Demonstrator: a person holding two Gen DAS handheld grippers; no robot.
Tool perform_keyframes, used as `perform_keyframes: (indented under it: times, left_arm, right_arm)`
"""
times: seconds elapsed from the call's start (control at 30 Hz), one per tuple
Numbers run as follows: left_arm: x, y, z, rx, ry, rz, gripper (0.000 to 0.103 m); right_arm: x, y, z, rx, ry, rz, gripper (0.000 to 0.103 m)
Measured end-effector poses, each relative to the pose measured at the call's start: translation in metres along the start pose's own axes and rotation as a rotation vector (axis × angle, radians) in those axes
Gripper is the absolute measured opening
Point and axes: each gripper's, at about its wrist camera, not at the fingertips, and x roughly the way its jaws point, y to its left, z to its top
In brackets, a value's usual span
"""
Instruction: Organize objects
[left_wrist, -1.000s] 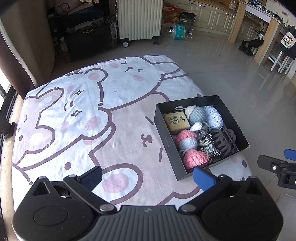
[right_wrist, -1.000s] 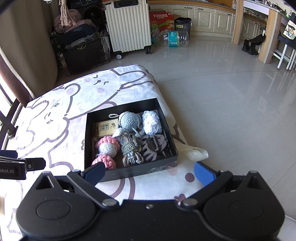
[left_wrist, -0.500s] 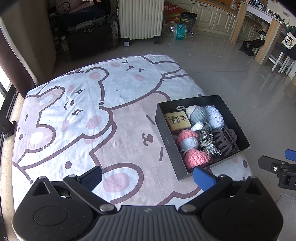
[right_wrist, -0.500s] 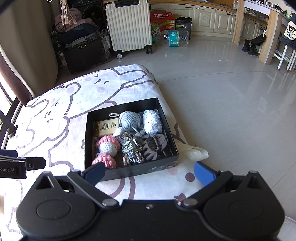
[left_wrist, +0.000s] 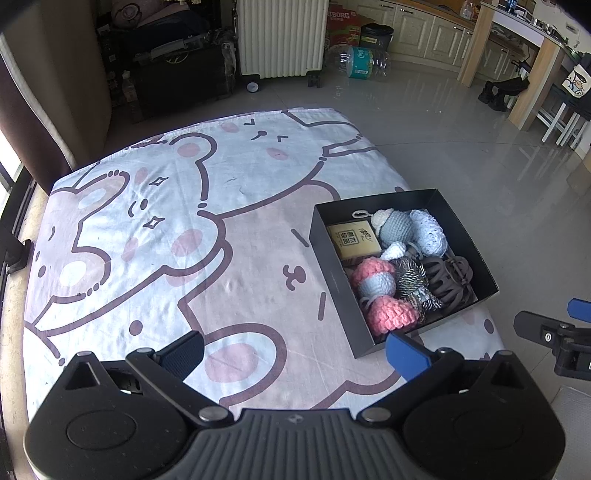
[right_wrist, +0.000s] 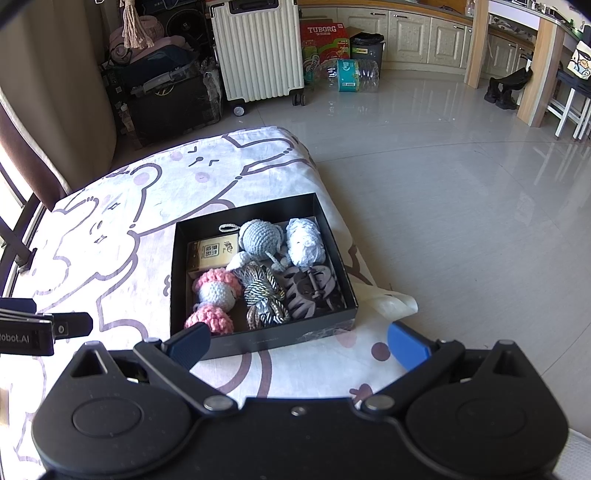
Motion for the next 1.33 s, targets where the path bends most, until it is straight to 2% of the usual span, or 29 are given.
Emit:
perform_keyframes:
  times: [1.17, 1.33]
  left_arm:
    - [0.0006, -0.0012, -0.0017, 0.003, 0.005, 0.0, 0.103]
    - [0.0014, -0.0026, -0.0015, 0.007, 0.004, 0.02, 0.103]
  right_arm:
    - [0.0014, 0.001, -0.0007, -0.003, 0.008, 0.002, 0.103]
    - [0.0011, 0.0015, -0.0013, -0.002, 0.008, 0.003, 0.103]
